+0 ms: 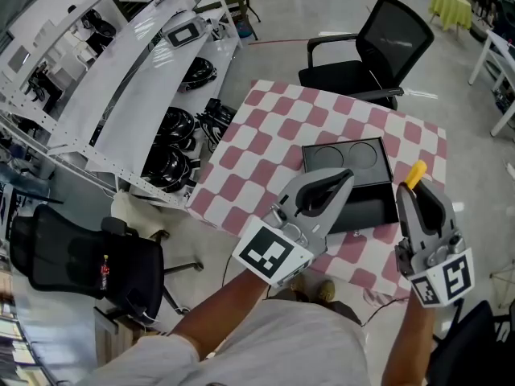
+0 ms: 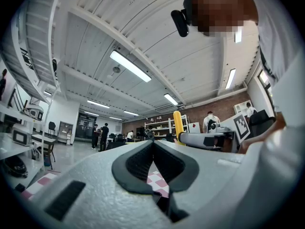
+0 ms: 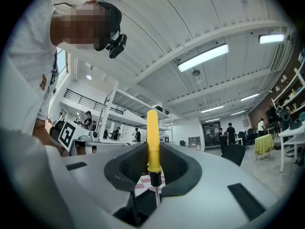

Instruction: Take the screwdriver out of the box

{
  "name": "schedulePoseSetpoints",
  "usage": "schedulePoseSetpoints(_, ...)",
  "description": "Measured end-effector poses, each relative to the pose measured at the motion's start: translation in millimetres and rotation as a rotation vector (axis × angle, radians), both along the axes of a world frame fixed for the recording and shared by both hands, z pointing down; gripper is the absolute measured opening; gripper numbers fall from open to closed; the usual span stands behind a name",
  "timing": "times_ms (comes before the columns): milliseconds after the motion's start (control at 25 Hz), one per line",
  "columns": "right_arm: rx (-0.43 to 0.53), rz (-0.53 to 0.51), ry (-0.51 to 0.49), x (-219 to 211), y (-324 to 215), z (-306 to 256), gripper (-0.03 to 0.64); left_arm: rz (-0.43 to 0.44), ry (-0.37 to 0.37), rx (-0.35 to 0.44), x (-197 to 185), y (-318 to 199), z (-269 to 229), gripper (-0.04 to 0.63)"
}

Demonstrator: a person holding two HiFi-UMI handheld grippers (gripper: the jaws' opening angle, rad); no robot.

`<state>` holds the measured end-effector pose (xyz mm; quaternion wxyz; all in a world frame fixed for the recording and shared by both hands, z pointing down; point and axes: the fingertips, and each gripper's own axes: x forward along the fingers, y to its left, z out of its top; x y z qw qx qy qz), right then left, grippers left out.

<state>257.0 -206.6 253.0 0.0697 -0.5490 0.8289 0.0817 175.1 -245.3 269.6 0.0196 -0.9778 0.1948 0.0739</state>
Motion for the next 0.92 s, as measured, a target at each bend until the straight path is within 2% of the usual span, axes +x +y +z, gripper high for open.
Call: schedulePoseSetpoints(920, -0.006, -0.024, -0.005, -2.3, 4.1, 3.1, 0.074, -0.006, -0.006, -0.002, -0.2, 4.8, 0.7, 0.014)
